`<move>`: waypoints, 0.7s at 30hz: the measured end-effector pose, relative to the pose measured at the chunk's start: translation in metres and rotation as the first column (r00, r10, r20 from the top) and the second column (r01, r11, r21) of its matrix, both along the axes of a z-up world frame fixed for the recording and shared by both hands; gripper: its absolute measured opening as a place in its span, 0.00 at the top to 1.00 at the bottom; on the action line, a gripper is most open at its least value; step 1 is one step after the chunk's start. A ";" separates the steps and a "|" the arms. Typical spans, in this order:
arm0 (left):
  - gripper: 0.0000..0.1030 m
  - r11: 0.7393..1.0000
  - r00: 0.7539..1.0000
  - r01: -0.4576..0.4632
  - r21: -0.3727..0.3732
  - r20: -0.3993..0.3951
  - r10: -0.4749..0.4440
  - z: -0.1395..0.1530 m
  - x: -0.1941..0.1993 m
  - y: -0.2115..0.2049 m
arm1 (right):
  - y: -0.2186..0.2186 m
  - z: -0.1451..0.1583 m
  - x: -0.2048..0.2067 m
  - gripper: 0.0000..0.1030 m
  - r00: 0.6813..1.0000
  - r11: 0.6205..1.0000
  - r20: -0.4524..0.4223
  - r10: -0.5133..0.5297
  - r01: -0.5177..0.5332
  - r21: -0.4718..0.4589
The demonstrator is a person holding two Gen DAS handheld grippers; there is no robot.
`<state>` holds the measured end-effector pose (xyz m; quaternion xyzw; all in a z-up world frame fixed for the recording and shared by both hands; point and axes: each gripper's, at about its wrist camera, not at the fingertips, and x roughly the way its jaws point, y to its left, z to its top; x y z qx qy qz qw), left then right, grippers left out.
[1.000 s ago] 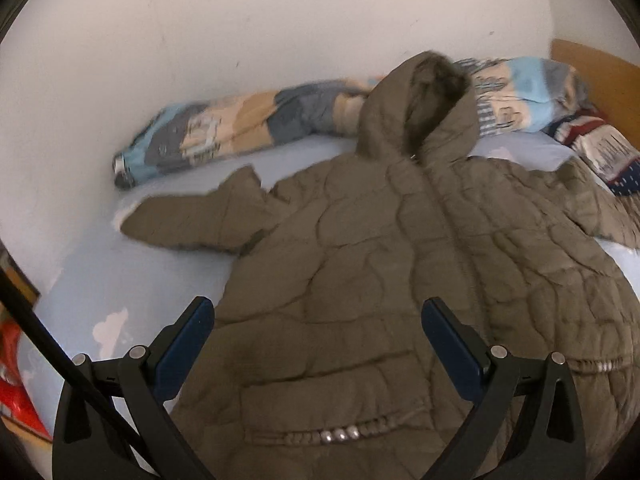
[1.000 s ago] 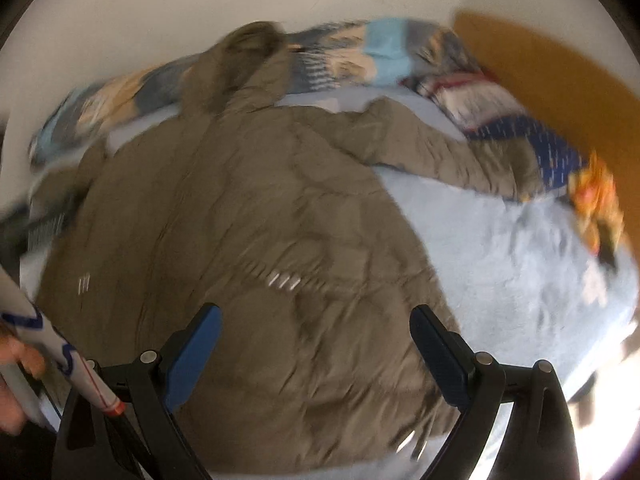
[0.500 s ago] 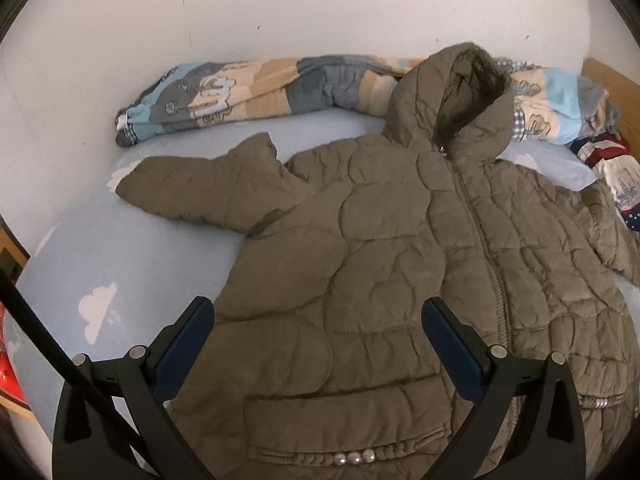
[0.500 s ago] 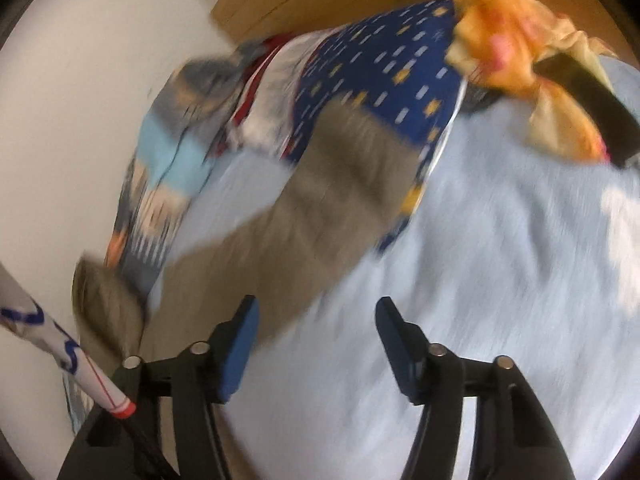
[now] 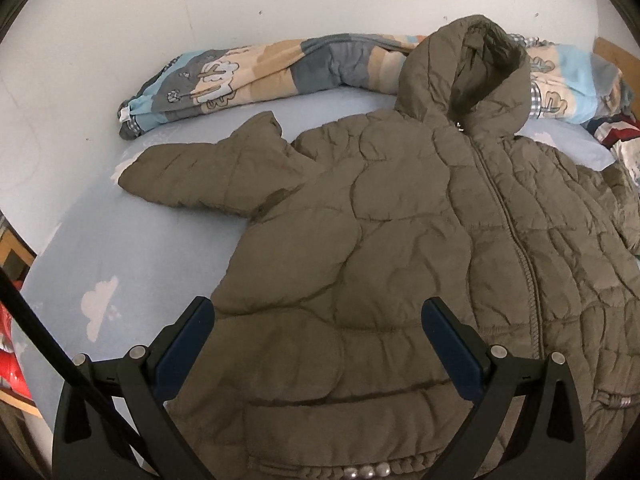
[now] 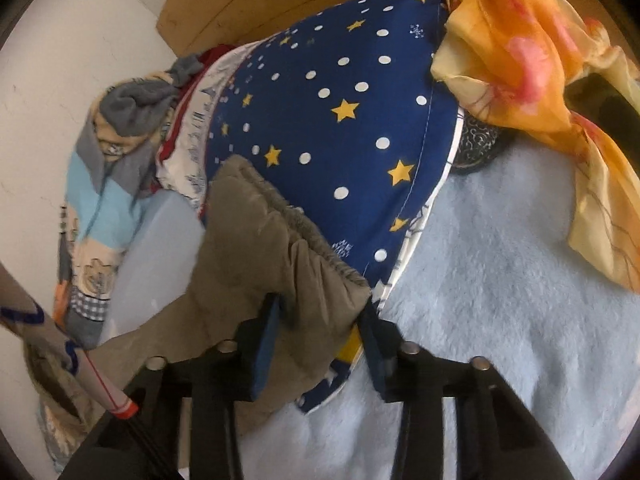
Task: Fold large clothes
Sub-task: 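Grasp the sleeve cuff with the right tool and lift it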
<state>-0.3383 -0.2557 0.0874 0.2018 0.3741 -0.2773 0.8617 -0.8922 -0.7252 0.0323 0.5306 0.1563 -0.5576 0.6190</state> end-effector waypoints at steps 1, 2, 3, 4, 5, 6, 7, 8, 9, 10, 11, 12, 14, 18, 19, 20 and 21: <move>0.00 1.000 1.000 0.001 -0.001 0.000 -0.001 0.000 0.001 0.000 | -0.002 -0.001 -0.002 0.72 1.000 1.000 -0.003 -0.001 0.001 0.000; 0.00 1.000 1.000 0.001 -0.004 0.002 -0.001 0.001 0.000 0.000 | 0.000 0.002 -0.002 0.80 1.000 1.000 -0.015 -0.014 0.014 -0.008; 0.00 1.000 1.000 -0.001 -0.010 0.005 0.001 0.003 0.000 0.002 | 0.000 0.005 -0.006 0.85 1.000 1.000 -0.014 -0.023 0.023 -0.019; 0.00 1.000 1.000 -0.001 -0.017 0.005 0.001 0.004 0.000 0.003 | 0.006 0.012 -0.011 0.85 0.999 0.998 -0.012 -0.034 0.033 -0.045; 0.00 1.000 1.000 -0.001 -0.025 0.005 0.001 0.006 0.000 0.005 | 0.012 0.023 -0.008 0.87 0.999 0.997 -0.020 -0.038 0.037 -0.073; 0.00 0.999 1.000 0.000 -0.032 0.005 0.000 0.008 0.000 0.007 | 0.017 0.033 -0.008 0.87 0.999 0.995 -0.024 -0.037 0.034 -0.093; 0.00 0.999 1.000 0.002 -0.037 0.007 -0.001 0.009 -0.001 0.008 | 0.021 0.044 -0.006 0.87 0.999 0.993 -0.021 -0.035 0.033 -0.113; 0.00 0.999 1.000 0.002 -0.041 0.007 -0.002 0.011 -0.001 0.010 | 0.025 0.054 -0.004 0.88 0.999 0.991 -0.014 -0.034 0.032 -0.130; 0.00 0.999 1.000 0.003 -0.047 0.005 -0.003 0.013 0.000 0.012 | 0.030 0.071 0.000 0.88 1.000 0.988 0.000 -0.029 0.029 -0.154; 0.00 0.998 1.000 0.003 -0.058 0.001 -0.003 0.016 0.001 0.014 | 0.033 0.085 0.003 0.88 1.000 0.984 0.011 -0.020 0.021 -0.175; 0.00 0.998 1.000 0.001 -0.066 0.002 -0.001 0.019 0.001 0.016 | 0.038 0.104 0.008 0.88 1.000 0.979 0.014 -0.006 0.009 -0.203; 0.00 0.997 1.000 -0.002 -0.075 0.005 0.002 0.022 0.002 0.019 | 0.041 0.122 0.014 0.88 1.000 0.974 0.010 0.003 -0.001 -0.226; 0.00 0.996 1.000 -0.008 -0.092 0.010 0.009 0.028 0.004 0.024 | 0.049 0.161 0.029 0.88 0.999 0.960 0.018 0.032 -0.026 -0.279; 0.00 0.993 1.000 -0.022 -0.118 0.017 0.024 0.038 0.010 0.037 | 0.071 0.234 0.075 0.88 0.992 0.919 0.022 0.124 -0.107 -0.379; 0.00 0.992 0.999 -0.029 -0.126 0.019 0.031 0.041 0.012 0.042 | 0.079 0.248 0.088 0.88 0.989 0.908 0.018 0.149 -0.130 -0.399; 0.00 0.990 0.999 -0.034 -0.133 0.018 0.037 0.043 0.015 0.046 | 0.086 0.260 0.102 0.88 0.984 0.895 0.015 0.177 -0.155 -0.418; 0.00 0.989 0.999 -0.040 -0.139 0.017 0.043 0.045 0.018 0.050 | 0.094 0.274 0.120 0.88 0.977 0.881 0.016 0.213 -0.185 -0.436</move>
